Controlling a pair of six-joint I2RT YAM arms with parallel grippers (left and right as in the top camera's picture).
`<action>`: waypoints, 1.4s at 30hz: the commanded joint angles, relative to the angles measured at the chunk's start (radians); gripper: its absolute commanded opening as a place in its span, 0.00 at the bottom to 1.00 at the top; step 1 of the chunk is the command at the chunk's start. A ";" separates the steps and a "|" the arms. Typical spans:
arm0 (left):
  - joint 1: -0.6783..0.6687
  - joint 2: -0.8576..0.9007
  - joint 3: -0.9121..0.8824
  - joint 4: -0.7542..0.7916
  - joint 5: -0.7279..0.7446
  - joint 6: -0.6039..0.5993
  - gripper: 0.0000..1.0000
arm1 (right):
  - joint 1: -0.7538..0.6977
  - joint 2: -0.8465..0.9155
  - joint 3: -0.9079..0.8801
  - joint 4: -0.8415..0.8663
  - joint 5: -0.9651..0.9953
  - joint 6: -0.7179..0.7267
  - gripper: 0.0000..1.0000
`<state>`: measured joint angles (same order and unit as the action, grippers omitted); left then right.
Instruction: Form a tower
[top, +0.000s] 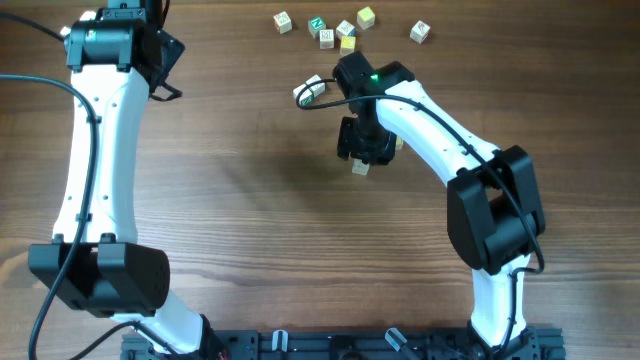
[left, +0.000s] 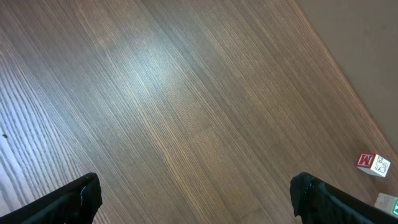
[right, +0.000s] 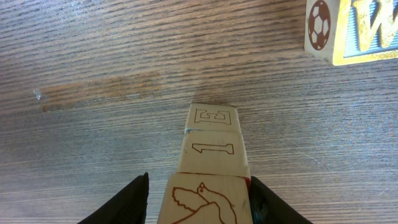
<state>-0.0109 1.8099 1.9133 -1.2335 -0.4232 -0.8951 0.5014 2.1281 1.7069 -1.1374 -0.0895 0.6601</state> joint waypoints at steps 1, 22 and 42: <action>0.003 0.010 0.004 0.000 -0.027 0.013 1.00 | 0.002 0.024 -0.006 -0.004 -0.013 -0.003 0.50; 0.003 0.010 0.004 0.000 -0.027 0.013 1.00 | 0.000 0.024 -0.006 -0.006 -0.013 -0.005 0.41; 0.003 0.010 0.004 0.000 -0.027 0.013 1.00 | -0.006 0.024 -0.006 -0.026 -0.013 -0.005 0.38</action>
<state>-0.0109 1.8099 1.9133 -1.2331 -0.4232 -0.8951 0.5003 2.1284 1.7069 -1.1587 -0.0895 0.6567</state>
